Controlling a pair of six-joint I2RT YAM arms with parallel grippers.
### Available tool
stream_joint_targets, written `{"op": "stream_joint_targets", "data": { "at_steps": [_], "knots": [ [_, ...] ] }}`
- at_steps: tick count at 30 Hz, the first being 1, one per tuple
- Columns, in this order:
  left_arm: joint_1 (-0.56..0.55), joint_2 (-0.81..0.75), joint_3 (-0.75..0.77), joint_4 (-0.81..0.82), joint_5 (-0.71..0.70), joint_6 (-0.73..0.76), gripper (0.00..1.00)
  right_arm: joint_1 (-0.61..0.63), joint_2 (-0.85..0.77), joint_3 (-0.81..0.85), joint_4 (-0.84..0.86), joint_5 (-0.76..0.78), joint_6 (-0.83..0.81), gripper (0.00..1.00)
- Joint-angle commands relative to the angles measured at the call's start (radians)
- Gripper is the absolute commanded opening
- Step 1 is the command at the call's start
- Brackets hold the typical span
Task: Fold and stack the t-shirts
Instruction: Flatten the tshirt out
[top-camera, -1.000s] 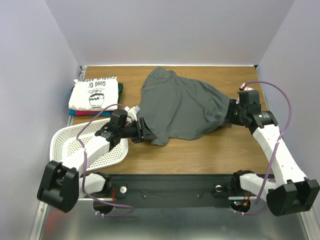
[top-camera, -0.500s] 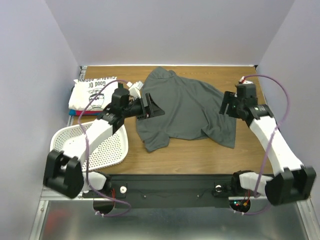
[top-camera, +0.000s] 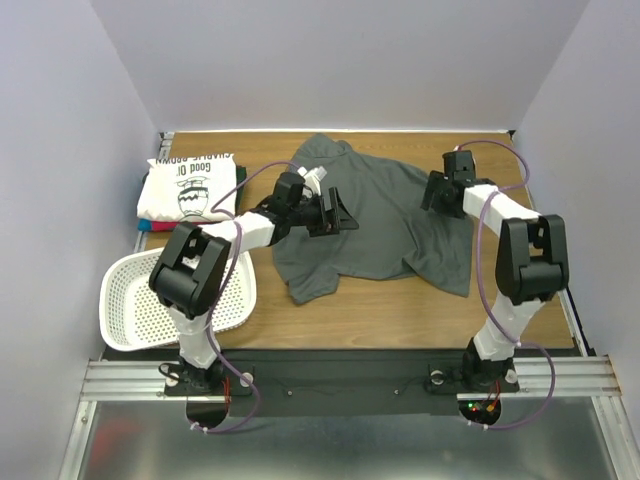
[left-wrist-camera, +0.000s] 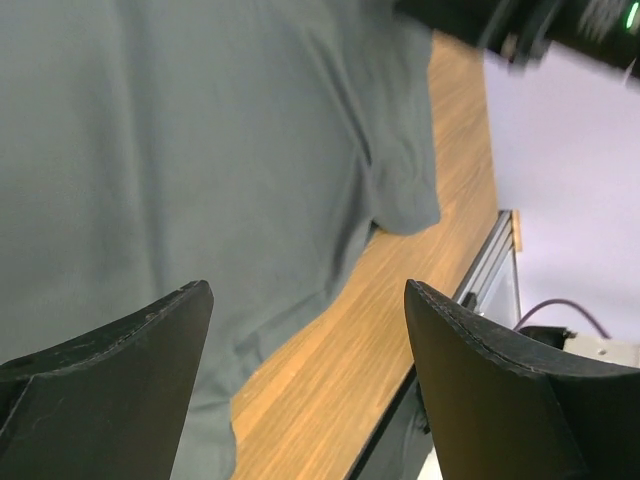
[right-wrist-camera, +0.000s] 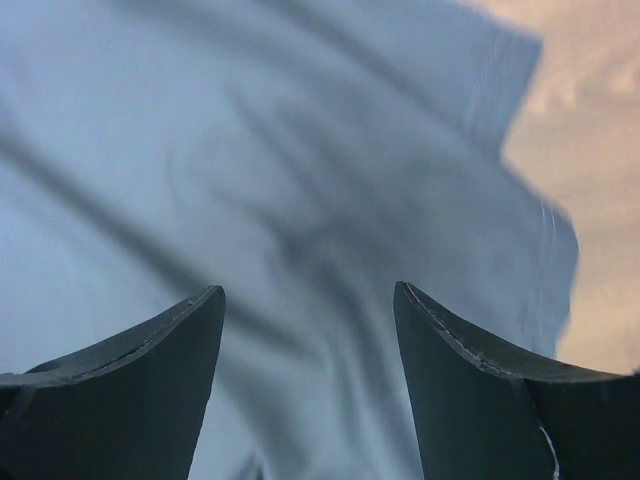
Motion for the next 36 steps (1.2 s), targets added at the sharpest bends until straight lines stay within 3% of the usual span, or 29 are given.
{"op": "stream_joint_targets", "data": {
  "at_steps": [1,9,22,29,36],
  "knots": [
    [0.002,0.048,-0.001,0.079,0.014,0.011,0.88,-0.028,0.118,0.111,0.081,0.0,0.002,0.74],
    [0.002,0.155,0.031,0.07,-0.001,0.051,0.88,-0.073,0.308,0.243,0.081,0.017,-0.016,0.74],
    [0.03,0.338,0.239,-0.005,-0.061,0.078,0.88,-0.105,0.529,0.499,0.058,-0.046,-0.067,0.75],
    [0.034,0.261,0.29,-0.05,-0.107,0.124,0.88,-0.104,0.356,0.48,0.063,-0.172,-0.133,0.8],
    [-0.047,-0.053,0.096,-0.034,-0.325,0.154,0.88,-0.104,-0.012,0.254,0.075,-0.192,-0.128,0.84]
  ]
}}
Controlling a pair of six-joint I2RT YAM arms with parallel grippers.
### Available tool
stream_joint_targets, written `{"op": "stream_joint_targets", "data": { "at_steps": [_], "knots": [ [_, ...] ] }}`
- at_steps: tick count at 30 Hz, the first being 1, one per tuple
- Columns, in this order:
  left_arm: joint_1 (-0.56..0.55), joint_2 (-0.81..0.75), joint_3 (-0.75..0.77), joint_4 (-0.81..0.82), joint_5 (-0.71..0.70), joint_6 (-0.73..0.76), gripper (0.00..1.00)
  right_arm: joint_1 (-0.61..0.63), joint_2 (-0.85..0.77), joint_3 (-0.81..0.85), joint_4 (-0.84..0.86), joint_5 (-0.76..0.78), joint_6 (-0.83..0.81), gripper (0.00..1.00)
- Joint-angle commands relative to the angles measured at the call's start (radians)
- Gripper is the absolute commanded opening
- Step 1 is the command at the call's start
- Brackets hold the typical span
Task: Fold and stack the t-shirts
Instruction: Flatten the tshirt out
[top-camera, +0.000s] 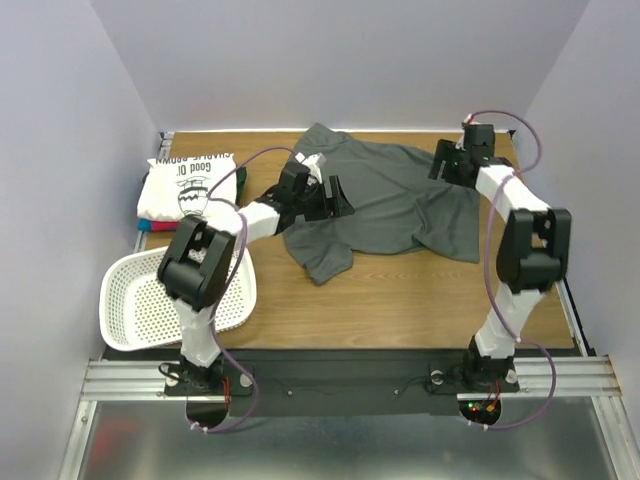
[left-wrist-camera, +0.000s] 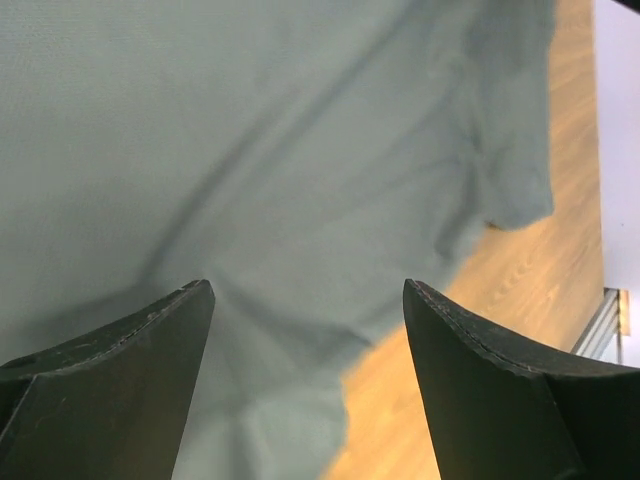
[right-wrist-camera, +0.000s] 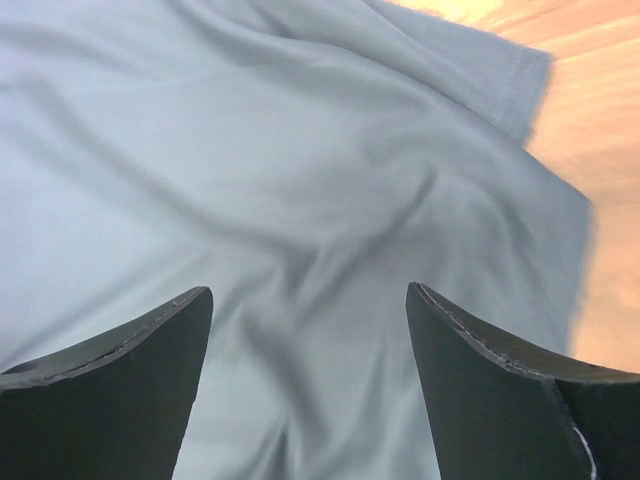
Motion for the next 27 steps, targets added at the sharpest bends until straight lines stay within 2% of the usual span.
{"op": "stream_joint_targets", "data": {
  "at_steps": [1,5,7,13,17,21,27],
  "knots": [
    [-0.07,-0.261,-0.116,0.013,-0.167,0.036,0.88,-0.002,-0.28,-0.104,0.031,-0.025,-0.005,0.84],
    [-0.123,-0.458,-0.342,-0.049,-0.316,-0.035,0.88,-0.002,-0.474,-0.291,0.033,-0.027,0.046,0.84],
    [-0.139,-0.52,-0.407,-0.101,-0.403,-0.082,0.87,-0.002,-0.559,-0.382,0.033,-0.038,0.071,0.84],
    [-0.203,-0.738,-0.596,-0.2,-0.526,-0.204,0.84,-0.002,-0.676,-0.525,0.03,-0.041,0.089,0.84],
    [-0.206,-0.755,-0.653,-0.204,-0.525,-0.248,0.83,-0.002,-0.68,-0.574,0.031,-0.029,0.107,0.84],
    [-0.211,-0.711,-0.699,-0.107,-0.448,-0.282,0.79,-0.002,-0.657,-0.594,0.033,-0.035,0.109,0.84],
    [-0.216,-0.674,-0.72,-0.03,-0.439,-0.297,0.77,-0.002,-0.665,-0.592,0.033,-0.036,0.106,0.84]
  ]
}}
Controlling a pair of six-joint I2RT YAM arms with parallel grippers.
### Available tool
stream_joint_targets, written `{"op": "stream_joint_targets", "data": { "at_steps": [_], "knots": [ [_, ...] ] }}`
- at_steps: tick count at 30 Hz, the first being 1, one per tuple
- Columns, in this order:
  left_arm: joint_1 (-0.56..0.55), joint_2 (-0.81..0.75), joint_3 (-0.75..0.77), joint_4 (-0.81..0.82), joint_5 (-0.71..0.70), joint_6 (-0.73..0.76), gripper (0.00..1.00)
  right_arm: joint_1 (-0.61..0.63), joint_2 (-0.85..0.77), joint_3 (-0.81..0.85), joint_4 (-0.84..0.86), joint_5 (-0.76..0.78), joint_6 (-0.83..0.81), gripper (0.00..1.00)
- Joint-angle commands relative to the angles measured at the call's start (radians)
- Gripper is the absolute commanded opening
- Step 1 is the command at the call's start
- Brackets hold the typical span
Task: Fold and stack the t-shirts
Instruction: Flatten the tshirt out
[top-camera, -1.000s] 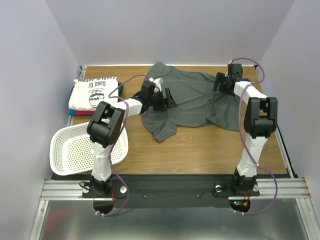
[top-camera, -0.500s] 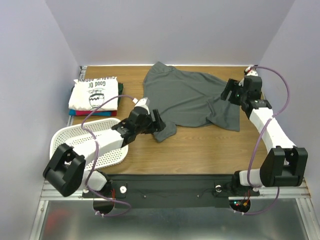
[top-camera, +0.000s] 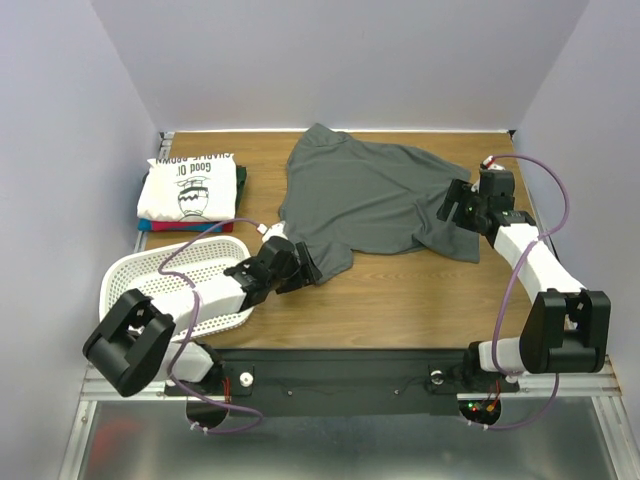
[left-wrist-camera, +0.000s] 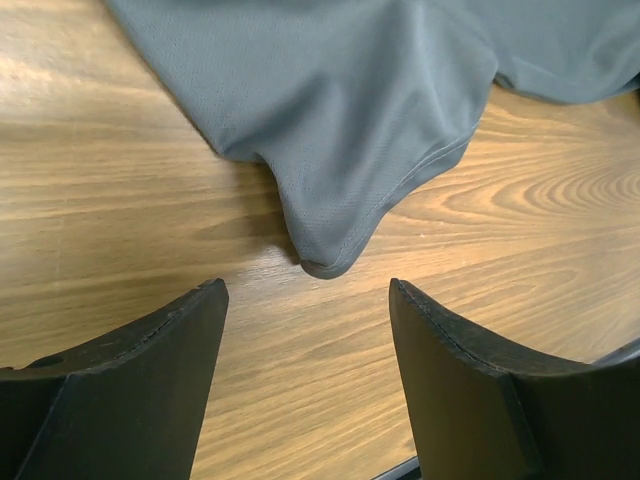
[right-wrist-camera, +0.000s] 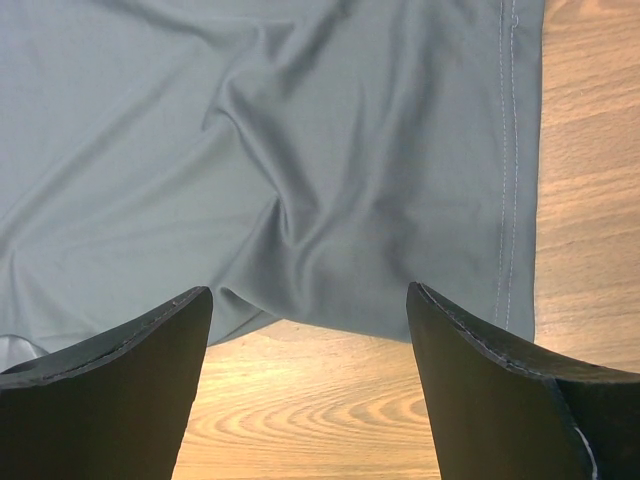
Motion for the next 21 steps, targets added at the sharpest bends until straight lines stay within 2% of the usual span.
{"op": "stream_joint_targets", "data": {
  "at_steps": [1,15,21],
  "knots": [
    [-0.007,0.012,-0.007,0.107,0.012,-0.024,0.76,-0.003,-0.015,0.007,0.032,-0.002,0.004,0.84],
    [-0.014,0.146,0.009,0.19,0.064,-0.036,0.7,-0.003,-0.018,0.002,0.031,-0.002,0.0,0.85],
    [-0.02,0.181,0.023,0.188,0.078,-0.025,0.6,-0.003,-0.018,-0.009,0.032,0.013,0.003,0.84]
  ]
}}
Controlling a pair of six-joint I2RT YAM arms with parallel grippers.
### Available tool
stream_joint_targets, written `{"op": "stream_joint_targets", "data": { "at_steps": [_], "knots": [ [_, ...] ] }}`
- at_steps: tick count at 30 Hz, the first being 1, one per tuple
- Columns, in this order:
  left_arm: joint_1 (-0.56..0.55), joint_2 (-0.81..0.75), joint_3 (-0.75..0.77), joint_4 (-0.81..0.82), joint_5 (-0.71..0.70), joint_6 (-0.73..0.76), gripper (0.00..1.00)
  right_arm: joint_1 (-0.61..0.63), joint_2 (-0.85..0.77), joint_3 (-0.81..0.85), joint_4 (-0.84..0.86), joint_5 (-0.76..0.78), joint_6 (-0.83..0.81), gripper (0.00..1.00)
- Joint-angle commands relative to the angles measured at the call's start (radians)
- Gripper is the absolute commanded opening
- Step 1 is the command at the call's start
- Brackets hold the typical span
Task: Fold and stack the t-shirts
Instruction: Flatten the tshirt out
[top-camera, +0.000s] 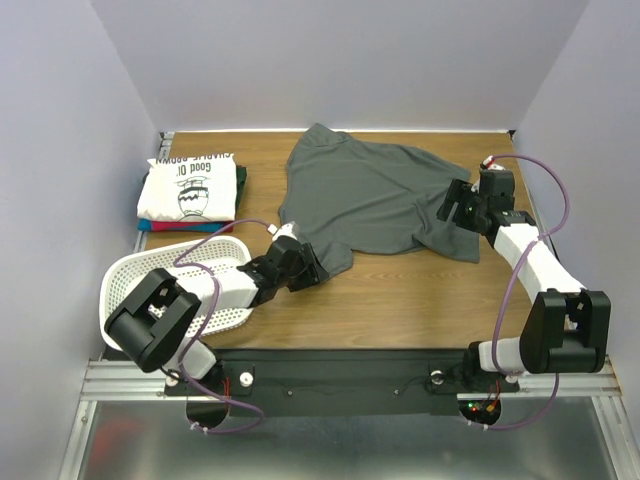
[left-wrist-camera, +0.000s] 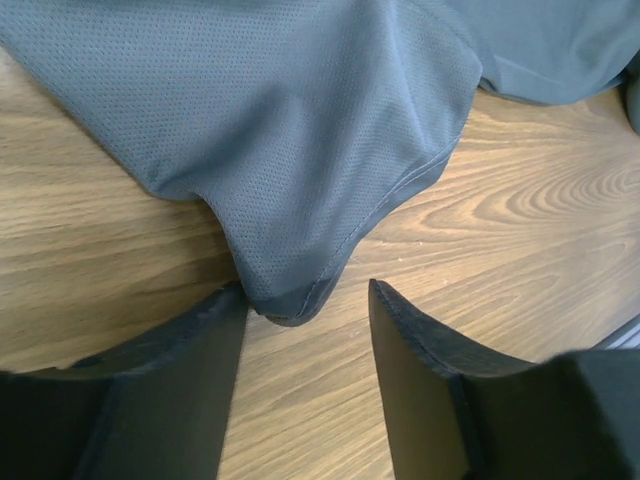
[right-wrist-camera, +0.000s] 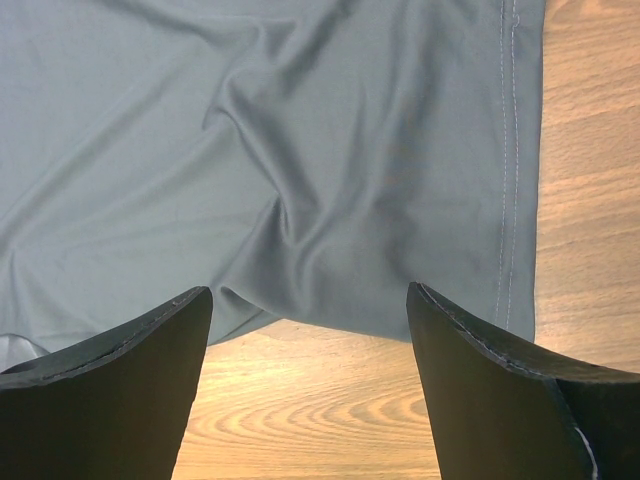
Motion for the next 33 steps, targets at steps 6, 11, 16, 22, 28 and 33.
{"op": "stream_joint_targets", "data": {
  "at_steps": [6,11,16,22,28,33],
  "knots": [
    [-0.012,0.005,0.008,-0.01,0.004,0.011,0.41,-0.003,0.012,-0.022,0.031,0.062,0.046,0.85],
    [-0.012,0.007,0.01,-0.009,0.004,0.031,0.08,-0.003,0.057,-0.073,0.031,0.157,0.142,0.87],
    [-0.011,-0.012,0.027,-0.016,0.024,0.052,0.0,-0.005,0.063,-0.137,0.028,0.168,0.216,0.89],
    [0.009,-0.091,0.024,-0.059,0.067,0.091,0.0,-0.009,-0.003,-0.182,-0.014,0.321,0.247,0.92],
    [0.031,-0.148,0.015,-0.082,0.087,0.118,0.0,-0.031,-0.005,-0.187,-0.038,0.372,0.267,0.93],
    [0.038,-0.157,0.007,-0.073,0.111,0.129,0.0,-0.051,0.032,-0.193,-0.044,0.382,0.285,0.93]
  ]
}}
